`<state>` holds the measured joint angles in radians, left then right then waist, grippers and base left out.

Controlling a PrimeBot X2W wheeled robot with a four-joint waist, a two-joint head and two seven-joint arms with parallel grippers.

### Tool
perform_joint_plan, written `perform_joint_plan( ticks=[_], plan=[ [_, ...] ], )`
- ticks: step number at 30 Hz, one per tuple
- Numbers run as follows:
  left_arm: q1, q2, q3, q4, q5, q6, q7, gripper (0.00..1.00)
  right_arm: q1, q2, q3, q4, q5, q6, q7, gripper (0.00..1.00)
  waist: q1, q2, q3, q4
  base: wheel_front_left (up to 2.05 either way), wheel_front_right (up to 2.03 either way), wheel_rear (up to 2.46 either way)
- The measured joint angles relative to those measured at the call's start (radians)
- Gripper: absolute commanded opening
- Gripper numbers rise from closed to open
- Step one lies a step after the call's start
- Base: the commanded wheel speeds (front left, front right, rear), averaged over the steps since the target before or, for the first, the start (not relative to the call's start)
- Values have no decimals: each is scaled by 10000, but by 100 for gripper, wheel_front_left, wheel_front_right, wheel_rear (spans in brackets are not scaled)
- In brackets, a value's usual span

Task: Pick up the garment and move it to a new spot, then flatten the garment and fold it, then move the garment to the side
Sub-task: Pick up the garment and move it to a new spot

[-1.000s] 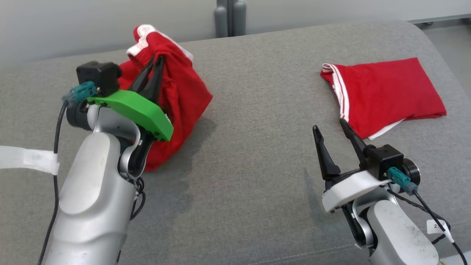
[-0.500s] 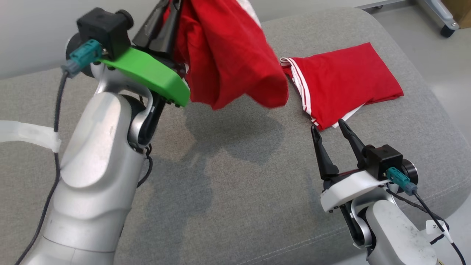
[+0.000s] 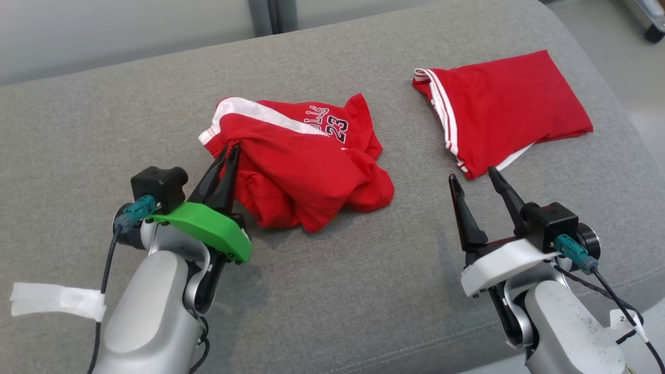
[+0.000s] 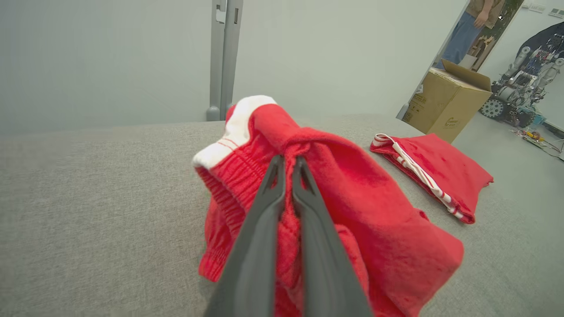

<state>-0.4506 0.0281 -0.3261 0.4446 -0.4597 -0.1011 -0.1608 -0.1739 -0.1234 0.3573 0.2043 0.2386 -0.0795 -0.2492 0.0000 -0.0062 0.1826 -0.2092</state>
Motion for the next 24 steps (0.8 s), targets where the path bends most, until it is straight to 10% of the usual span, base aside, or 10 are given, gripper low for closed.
perform_joint_plan(
  ticks=[17,20,24],
  plan=[
    [1532,476,10,677,-228,-15,-410,2,-1,132,516,426,-2,441,-12,100,0,0,-508,898,0,0,0],
    [1690,428,71,721,-360,-15,-433,100,-1,159,537,506,-2,477,-12,100,0,0,-558,915,0,0,0],
    [1765,360,282,715,-640,-17,-512,100,-1,165,533,581,-2,518,-12,100,0,0,-611,910,0,0,0]
  ],
)
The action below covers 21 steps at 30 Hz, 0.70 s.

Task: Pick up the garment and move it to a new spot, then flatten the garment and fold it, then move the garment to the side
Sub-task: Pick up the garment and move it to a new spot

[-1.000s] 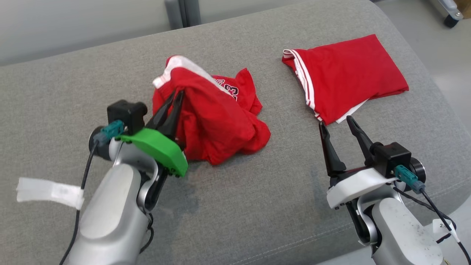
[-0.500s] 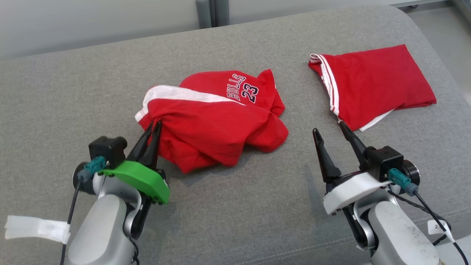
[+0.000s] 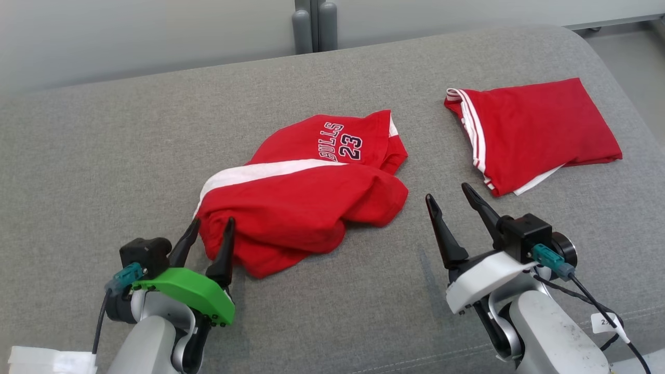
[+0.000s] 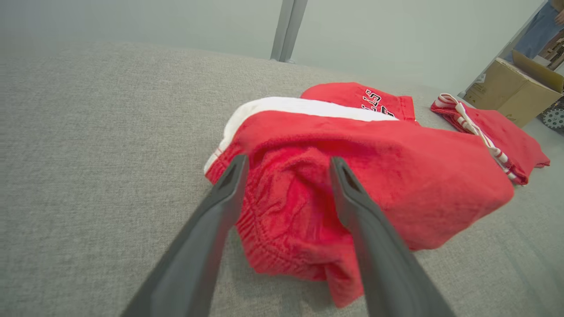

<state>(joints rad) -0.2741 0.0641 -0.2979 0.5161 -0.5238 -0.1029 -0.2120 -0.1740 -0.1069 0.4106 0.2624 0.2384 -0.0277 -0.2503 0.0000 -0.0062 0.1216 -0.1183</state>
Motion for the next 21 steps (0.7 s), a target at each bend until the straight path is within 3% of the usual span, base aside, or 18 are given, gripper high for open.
perform_joint_plan(
  ticks=[11,21],
  plan=[
    [331,-65,746,-90,-497,36,-105,100,0,4,-40,79,0,0,0,100,0,0,-106,-20,0,0,0],
    [8,-100,543,-274,-485,119,-184,100,-4,4,6,150,-2,13,0,100,0,0,-110,-83,0,0,0]
  ],
)
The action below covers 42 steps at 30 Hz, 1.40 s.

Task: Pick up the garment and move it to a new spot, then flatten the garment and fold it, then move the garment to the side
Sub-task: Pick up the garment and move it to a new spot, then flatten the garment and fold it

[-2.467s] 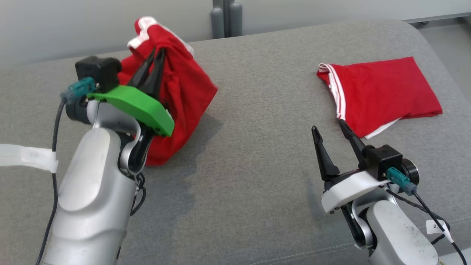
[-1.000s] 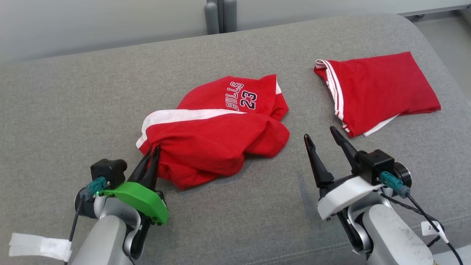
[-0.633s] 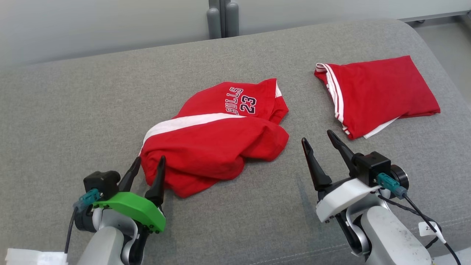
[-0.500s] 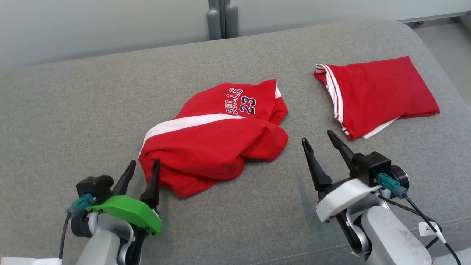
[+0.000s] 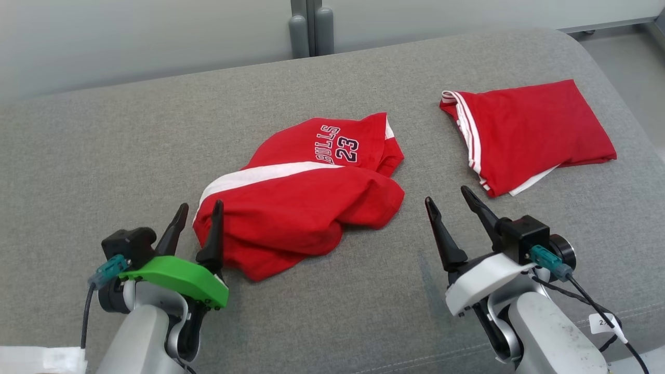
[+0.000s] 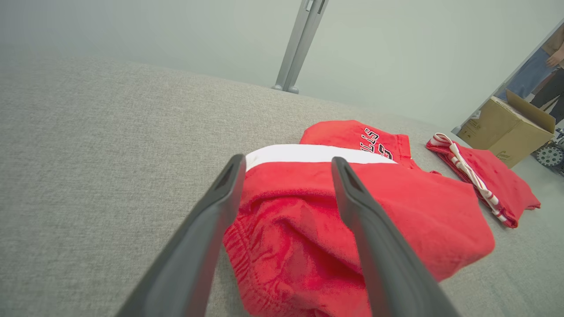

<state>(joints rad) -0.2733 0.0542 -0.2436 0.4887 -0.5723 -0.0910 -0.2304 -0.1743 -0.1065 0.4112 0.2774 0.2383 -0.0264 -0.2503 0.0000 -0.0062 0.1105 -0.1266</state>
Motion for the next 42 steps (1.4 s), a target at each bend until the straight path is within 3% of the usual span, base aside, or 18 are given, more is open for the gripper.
perform_joint_plan(
  ticks=[13,22,31,32,34,35,42],
  plan=[
    [-1193,-27,-548,1091,447,431,1183,100,-32,94,255,128,-12,184,0,100,0,0,102,-460,0,0,0],
    [-2416,82,-1526,2125,1218,439,2817,100,-239,140,642,238,-59,466,0,100,0,0,227,-935,0,0,0],
    [-3123,401,-2439,2608,2125,201,3707,100,-247,142,422,270,-58,408,0,100,0,0,563,-1449,0,0,0],
    [-3152,399,-2477,2692,2188,201,3707,48,-258,140,393,270,-56,407,0,100,0,0,605,-1475,0,0,0],
    [-3170,407,-2512,2803,2253,199,3707,9,-274,144,341,270,-50,405,0,100,0,0,665,-1500,0,0,0],
    [-3173,401,-2543,2836,2251,190,3707,0,-274,148,291,268,-33,347,0,100,0,0,682,-1491,0,0,0],
    [-3324,311,-2660,2949,2347,107,3329,0,-290,148,150,267,-23,318,0,100,0,0,669,-1215,0,0,0]
  ],
)
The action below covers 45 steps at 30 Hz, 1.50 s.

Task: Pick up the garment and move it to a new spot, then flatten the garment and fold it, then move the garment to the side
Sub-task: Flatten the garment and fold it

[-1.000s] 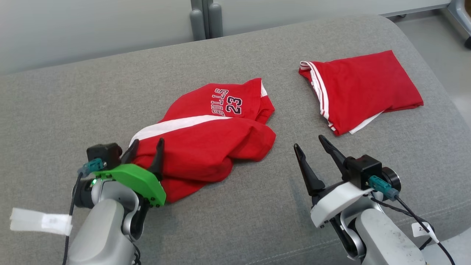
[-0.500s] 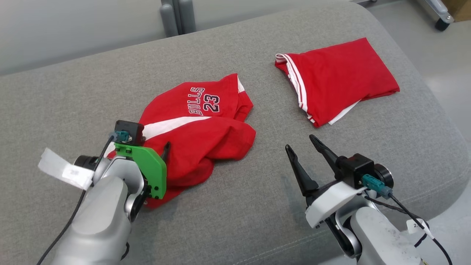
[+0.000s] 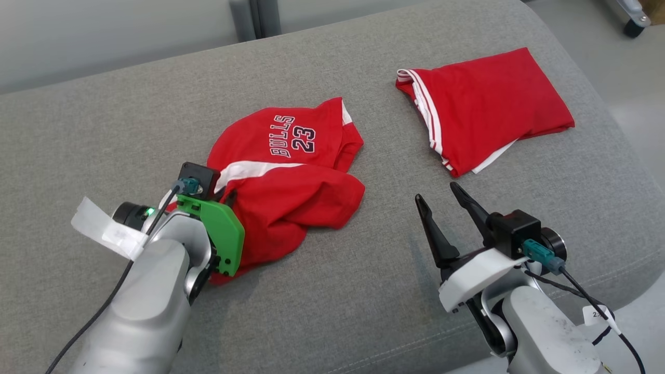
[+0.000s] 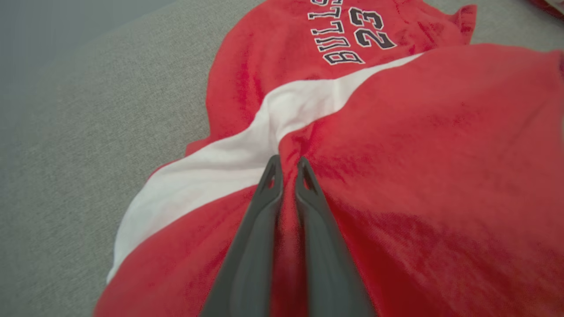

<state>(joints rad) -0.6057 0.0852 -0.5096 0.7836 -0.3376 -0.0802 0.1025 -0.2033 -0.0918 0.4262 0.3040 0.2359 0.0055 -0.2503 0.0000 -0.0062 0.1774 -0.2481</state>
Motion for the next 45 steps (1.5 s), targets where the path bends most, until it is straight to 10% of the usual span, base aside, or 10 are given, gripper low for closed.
perform_joint_plan(
  ticks=[12,26,36,45],
  plan=[
    [-1546,245,-458,-1526,1607,412,-2972,0,-33,-25,-247,48,0,-75,0,100,0,0,-435,637,0,0,0],
    [1765,-370,-1753,-934,1313,305,-3427,0,38,-15,-182,182,10,-56,0,100,0,0,-521,1034,0,0,0],
    [2124,-378,-2334,-1210,1360,245,-3507,98,76,-61,-244,268,8,-50,0,100,0,0,-582,1127,0,0,0],
    [2652,-382,-2263,-2054,1106,100,-3513,100,138,-105,-360,295,10,-69,0,100,0,0,-725,1418,0,0,0]
  ],
)
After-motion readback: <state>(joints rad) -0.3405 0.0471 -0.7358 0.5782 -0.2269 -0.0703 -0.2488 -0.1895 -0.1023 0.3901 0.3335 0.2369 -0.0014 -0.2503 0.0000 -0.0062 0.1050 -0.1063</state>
